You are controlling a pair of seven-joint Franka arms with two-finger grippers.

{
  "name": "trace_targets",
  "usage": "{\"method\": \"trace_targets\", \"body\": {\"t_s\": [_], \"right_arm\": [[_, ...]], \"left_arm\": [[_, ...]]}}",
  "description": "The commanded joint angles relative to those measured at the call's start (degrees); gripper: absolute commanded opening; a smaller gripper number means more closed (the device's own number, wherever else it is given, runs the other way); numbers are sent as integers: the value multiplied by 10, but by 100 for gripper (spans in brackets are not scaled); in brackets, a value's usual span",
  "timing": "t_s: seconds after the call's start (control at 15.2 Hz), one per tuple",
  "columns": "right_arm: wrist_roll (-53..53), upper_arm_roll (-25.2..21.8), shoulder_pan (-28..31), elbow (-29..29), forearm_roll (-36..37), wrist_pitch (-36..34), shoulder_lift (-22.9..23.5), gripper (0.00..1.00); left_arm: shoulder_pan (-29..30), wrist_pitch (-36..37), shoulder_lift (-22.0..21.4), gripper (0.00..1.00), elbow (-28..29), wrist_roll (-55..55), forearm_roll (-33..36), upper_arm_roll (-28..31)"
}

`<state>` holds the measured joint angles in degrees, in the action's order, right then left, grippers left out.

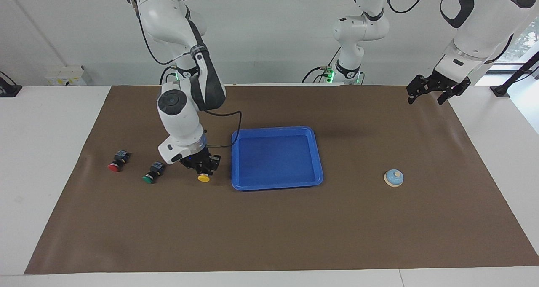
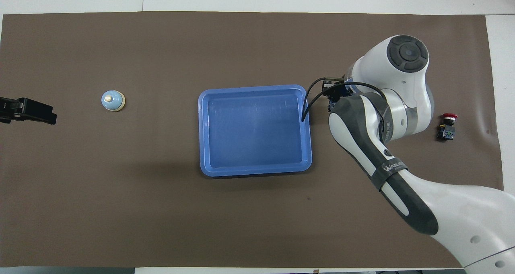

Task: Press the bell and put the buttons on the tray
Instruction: 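Carry the yellow button into the blue tray with the right gripper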

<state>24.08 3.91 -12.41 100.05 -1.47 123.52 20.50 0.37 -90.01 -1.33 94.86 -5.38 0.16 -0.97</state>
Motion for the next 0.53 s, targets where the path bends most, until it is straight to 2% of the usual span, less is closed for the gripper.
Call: {"method": "trace_targets", "body": {"t_s": [0.0,0.2,0.33,0.46], "right_arm": [[36,5,-62,-10,-10,-4,3,0],[40,5,-114,5,-9,24,16,0],[40,5,-118,37,-8,74,17,0],[40,5,-121,53,-6,90,20,0]], "left_arm": [[1,10,-3,100,-4,-2,5,1],[1,10,-3,100,-4,-2,5,1],[1,9,-3,100,-4,-2,5,1],[1,9,-3,100,-4,-2,5,1]]}}
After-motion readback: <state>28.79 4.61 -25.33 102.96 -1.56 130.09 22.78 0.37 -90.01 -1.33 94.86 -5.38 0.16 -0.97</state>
